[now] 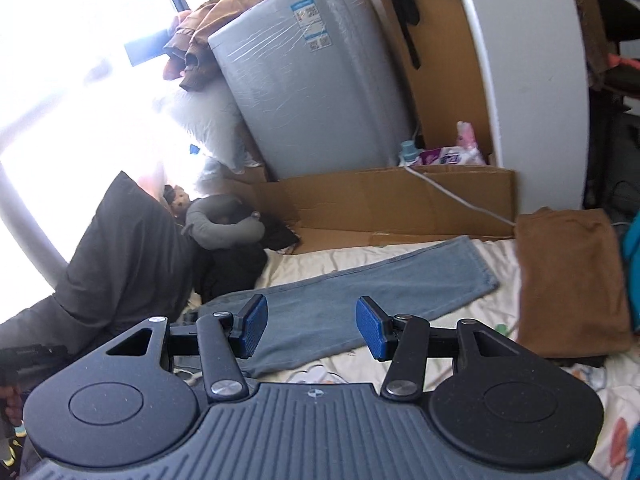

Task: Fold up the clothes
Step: 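Move both open grippers over the jeans toward the leg hems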

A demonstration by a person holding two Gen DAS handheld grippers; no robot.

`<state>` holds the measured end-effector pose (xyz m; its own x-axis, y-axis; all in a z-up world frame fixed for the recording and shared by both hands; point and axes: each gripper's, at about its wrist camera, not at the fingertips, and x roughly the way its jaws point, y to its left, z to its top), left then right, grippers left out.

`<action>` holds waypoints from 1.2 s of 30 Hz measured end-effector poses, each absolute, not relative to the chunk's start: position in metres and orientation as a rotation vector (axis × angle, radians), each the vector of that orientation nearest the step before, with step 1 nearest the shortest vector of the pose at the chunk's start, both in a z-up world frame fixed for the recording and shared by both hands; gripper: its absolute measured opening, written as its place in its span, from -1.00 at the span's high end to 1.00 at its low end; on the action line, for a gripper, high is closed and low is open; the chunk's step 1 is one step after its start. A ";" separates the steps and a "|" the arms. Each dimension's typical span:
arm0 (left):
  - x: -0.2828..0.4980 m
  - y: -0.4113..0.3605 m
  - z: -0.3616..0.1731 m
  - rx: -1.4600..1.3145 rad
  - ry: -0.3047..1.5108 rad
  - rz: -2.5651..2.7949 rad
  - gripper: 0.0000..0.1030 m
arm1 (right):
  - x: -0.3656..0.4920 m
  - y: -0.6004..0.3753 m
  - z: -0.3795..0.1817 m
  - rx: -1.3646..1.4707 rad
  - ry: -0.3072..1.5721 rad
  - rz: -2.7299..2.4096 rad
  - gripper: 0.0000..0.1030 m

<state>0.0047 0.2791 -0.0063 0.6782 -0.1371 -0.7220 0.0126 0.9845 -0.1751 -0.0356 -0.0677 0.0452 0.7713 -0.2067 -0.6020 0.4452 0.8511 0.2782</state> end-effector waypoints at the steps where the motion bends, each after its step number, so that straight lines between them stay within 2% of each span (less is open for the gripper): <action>1: 0.004 0.276 -0.007 -0.154 0.825 -0.094 -0.11 | -0.042 -0.067 0.047 0.436 0.580 -0.375 -0.09; 8: -0.011 0.263 -0.018 -0.118 0.852 -0.103 -0.12 | -0.069 -0.069 0.038 0.522 0.544 -0.399 -0.09; 25: -0.035 0.253 -0.071 -0.098 0.960 -0.059 -0.12 | -0.047 -0.061 -0.092 0.694 0.741 -0.355 -0.09; 36: -0.033 0.239 -0.139 -0.130 1.090 -0.100 -0.09 | -0.005 -0.037 -0.177 0.765 0.916 -0.296 -0.08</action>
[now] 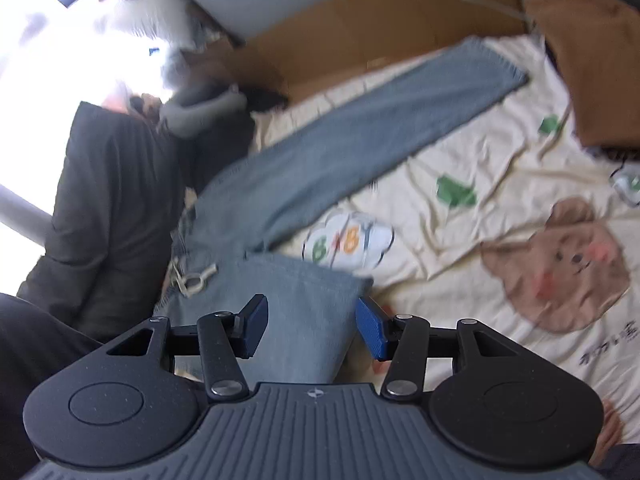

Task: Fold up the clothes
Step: 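Move both open grippers over the jeans toward the leg hems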

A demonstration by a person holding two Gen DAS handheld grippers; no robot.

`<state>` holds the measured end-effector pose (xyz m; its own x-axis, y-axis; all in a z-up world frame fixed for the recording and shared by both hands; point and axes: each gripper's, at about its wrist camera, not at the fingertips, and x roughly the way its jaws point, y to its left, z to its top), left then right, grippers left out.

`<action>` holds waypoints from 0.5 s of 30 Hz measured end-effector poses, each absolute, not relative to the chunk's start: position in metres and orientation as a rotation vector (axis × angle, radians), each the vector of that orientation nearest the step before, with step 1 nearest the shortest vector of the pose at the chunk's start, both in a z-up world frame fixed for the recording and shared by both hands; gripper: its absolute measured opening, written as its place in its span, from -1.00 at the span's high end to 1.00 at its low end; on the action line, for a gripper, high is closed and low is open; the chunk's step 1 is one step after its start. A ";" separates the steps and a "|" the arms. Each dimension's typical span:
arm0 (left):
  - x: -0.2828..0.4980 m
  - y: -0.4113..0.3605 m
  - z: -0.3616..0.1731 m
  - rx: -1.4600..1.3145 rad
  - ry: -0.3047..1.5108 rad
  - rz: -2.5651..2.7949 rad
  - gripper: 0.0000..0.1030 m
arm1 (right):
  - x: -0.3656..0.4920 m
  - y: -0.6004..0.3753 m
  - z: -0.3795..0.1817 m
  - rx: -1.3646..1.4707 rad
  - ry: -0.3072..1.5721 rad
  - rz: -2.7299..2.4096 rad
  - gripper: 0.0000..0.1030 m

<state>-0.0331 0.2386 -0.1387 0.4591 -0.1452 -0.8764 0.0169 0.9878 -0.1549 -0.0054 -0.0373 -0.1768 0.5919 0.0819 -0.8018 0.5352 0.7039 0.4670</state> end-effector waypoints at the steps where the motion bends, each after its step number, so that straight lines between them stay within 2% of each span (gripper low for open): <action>1: -0.032 0.236 -0.146 -0.127 1.106 -0.111 -0.09 | -0.002 -0.036 -0.185 0.772 0.934 -0.293 -0.08; 8: -0.013 0.211 -0.188 -0.044 1.185 -0.238 -0.02 | 0.015 -0.028 -0.231 0.787 1.045 -0.320 -0.07; 15: 0.006 0.173 -0.234 -0.046 1.228 -0.388 0.03 | 0.012 -0.044 -0.281 0.940 1.025 -0.368 -0.07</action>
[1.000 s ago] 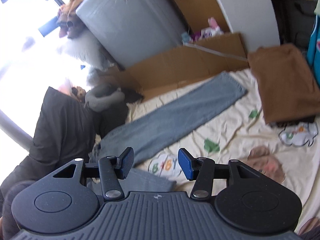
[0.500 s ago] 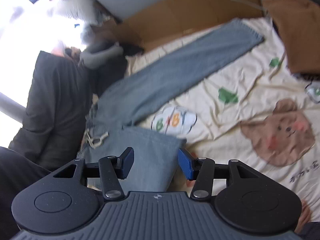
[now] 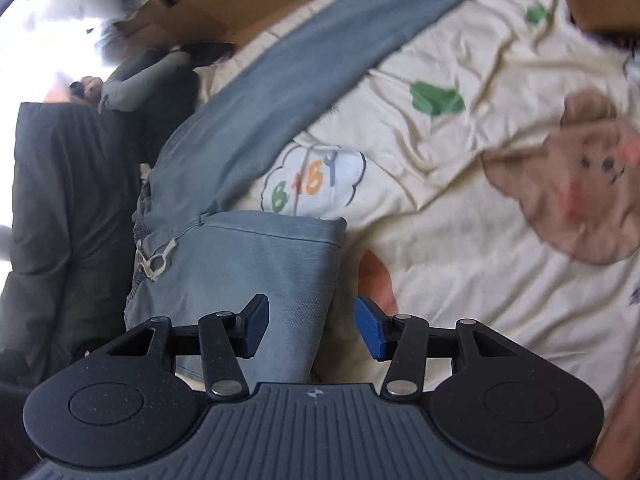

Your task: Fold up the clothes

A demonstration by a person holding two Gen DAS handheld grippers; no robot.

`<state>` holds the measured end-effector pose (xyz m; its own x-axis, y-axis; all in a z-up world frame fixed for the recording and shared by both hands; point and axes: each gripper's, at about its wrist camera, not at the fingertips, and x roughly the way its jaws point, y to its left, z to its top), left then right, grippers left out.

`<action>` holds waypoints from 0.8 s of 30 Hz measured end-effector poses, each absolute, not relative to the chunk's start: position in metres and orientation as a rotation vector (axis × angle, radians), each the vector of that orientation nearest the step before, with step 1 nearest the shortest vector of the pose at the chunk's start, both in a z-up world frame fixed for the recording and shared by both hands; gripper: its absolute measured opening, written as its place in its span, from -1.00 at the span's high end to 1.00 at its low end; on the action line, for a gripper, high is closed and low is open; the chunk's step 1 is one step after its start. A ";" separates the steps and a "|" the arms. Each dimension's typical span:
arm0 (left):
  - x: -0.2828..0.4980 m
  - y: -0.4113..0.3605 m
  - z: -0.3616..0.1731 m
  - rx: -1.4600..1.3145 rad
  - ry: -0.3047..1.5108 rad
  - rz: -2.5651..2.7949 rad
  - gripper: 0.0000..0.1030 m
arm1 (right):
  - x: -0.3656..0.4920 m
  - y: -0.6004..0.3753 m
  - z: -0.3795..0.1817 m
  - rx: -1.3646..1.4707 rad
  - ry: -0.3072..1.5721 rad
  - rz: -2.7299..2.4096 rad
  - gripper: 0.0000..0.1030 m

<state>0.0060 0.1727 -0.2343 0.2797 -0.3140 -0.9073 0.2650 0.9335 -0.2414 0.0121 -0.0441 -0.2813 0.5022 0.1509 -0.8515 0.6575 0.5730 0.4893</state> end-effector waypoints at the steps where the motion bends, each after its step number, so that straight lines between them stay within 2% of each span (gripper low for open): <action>1: 0.007 0.166 -0.241 -0.041 1.234 -0.414 0.03 | 0.014 -0.043 -0.288 0.949 1.032 -0.360 -0.07; 7: 0.016 0.130 -0.278 -0.036 1.294 -0.576 0.05 | 0.025 -0.029 -0.326 0.996 1.071 -0.325 -0.07; 10: 0.019 0.114 -0.292 -0.019 1.303 -0.662 -0.09 | 0.024 -0.029 -0.340 1.030 1.065 -0.338 -0.07; 13: 0.023 0.099 -0.313 -0.030 1.341 -0.701 -0.10 | 0.019 -0.032 -0.349 1.041 1.059 -0.362 -0.07; 16: 0.021 0.091 -0.327 -0.057 1.339 -0.796 -0.41 | 0.014 -0.035 -0.358 1.064 1.047 -0.372 -0.07; 17: 0.019 0.090 -0.330 -0.064 1.326 -0.823 -0.44 | 0.013 -0.036 -0.361 1.079 1.040 -0.367 -0.07; 24: 0.007 0.093 -0.343 -0.092 1.301 -0.879 -0.48 | 0.018 -0.034 -0.395 1.209 1.024 -0.300 -0.08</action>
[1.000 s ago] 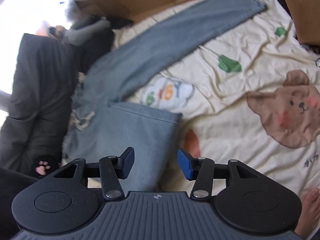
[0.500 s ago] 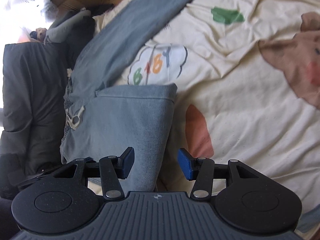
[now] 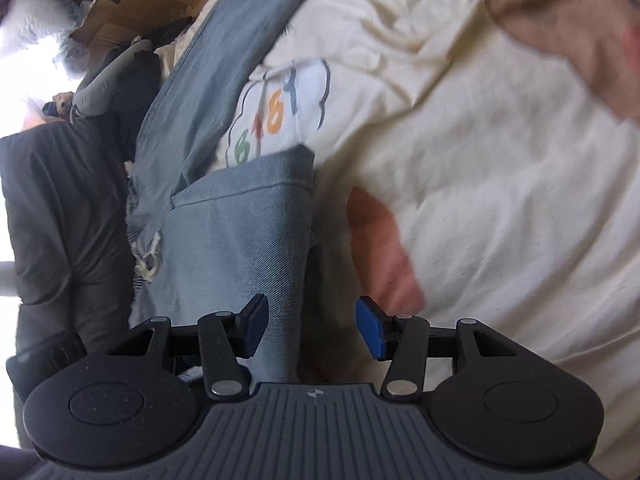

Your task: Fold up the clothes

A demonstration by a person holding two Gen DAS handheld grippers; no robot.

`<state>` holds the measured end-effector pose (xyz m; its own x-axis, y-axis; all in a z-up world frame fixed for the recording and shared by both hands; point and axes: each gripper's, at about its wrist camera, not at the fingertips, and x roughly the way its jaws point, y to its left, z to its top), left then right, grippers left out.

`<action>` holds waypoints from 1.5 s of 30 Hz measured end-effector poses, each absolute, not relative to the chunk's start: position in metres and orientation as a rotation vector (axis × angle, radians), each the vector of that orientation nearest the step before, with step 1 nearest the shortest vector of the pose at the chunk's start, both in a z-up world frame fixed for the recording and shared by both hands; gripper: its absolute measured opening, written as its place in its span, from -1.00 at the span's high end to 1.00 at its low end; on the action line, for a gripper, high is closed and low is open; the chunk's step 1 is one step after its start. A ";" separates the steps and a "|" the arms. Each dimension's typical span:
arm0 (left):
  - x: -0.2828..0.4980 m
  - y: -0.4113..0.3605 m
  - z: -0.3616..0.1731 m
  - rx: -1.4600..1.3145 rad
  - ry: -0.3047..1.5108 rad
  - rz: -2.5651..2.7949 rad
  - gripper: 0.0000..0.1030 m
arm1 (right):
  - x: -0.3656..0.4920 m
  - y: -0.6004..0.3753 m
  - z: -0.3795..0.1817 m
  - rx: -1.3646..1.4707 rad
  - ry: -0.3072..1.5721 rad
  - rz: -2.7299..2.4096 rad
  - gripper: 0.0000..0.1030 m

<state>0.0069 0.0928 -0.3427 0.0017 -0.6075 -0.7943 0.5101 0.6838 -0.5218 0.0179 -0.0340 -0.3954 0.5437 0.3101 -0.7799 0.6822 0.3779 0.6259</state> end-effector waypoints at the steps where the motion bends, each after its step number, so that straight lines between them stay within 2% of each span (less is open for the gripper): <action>1: 0.007 0.092 -0.344 -0.089 1.297 -0.881 -0.48 | 0.021 -0.032 -0.398 1.226 1.028 -0.277 -0.08; 9: 0.009 0.102 -0.350 -0.127 1.286 -0.898 -0.53 | 0.037 -0.021 -0.415 1.253 1.058 -0.219 -0.08; 19: 0.001 0.112 -0.352 -0.153 1.264 -0.878 -0.53 | 0.059 -0.014 -0.397 1.284 0.989 -0.121 -0.11; 27: 0.001 0.111 -0.334 -0.146 1.193 -0.844 -0.52 | 0.079 -0.006 -0.382 1.407 0.880 0.006 -0.14; 30: 0.004 0.118 -0.331 -0.146 1.183 -0.787 -0.16 | 0.091 -0.001 -0.380 1.391 0.875 0.047 -0.14; 32: 0.007 0.125 -0.332 -0.149 1.184 -0.744 0.36 | 0.098 0.002 -0.379 1.384 0.879 0.058 -0.14; 33: 0.007 0.130 -0.333 -0.153 1.184 -0.725 0.46 | 0.101 0.003 -0.379 1.384 0.879 0.065 -0.13; 34: 0.008 0.135 -0.334 -0.160 1.184 -0.710 0.68 | 0.103 0.004 -0.378 1.383 0.880 0.072 -0.13; 35: 0.010 0.139 -0.334 -0.171 1.182 -0.694 0.78 | 0.105 0.005 -0.377 1.377 0.882 0.080 -0.13; 45: 0.047 0.192 -0.316 -0.293 1.092 -0.535 0.82 | 0.103 -0.008 -0.365 1.278 0.892 0.047 -0.12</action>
<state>0.0473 0.1917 -0.3164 0.3520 -0.5462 -0.7601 0.2655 0.8370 -0.4785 0.1030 -0.0080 -0.3649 0.6755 0.4936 -0.5479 0.4334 0.3354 0.8365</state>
